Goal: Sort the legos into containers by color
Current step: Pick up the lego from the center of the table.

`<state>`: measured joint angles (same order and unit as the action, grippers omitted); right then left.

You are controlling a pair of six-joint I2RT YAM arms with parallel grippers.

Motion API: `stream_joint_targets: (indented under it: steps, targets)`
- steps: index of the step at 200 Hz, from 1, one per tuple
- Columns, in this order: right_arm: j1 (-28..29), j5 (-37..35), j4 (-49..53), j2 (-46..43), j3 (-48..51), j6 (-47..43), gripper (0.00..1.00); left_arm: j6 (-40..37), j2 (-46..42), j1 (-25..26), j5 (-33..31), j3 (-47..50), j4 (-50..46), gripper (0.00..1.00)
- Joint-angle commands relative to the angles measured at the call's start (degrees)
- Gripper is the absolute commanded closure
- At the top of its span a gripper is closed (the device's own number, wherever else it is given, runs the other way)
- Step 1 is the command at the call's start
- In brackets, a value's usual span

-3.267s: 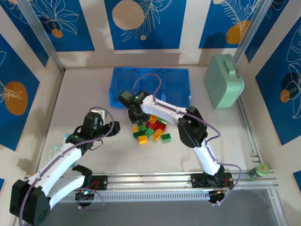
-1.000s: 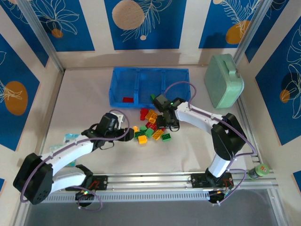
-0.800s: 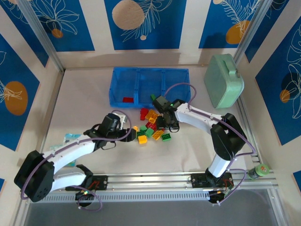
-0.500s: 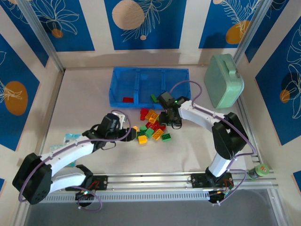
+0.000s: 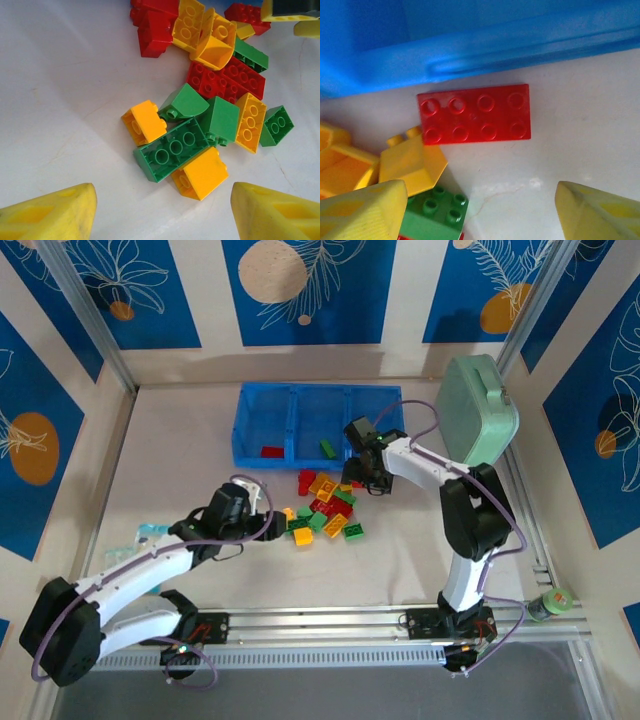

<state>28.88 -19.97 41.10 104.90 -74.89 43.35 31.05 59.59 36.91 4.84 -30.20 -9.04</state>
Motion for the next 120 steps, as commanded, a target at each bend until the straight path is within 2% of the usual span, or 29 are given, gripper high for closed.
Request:
stream_joint_targets:
  steps: [1, 120]
  targets:
    - [-0.5, -0.76, -1.15, 1.71, -2.47, 2.13, 0.21, -0.2, -1.58, 0.47, -1.63, 1.1, -1.71, 0.28]
    - [-1.01, -1.38, -3.88, 8.03, -2.75, 2.27, 0.22, -0.81, -0.77, 0.46, -2.03, 0.5, -1.84, 0.28]
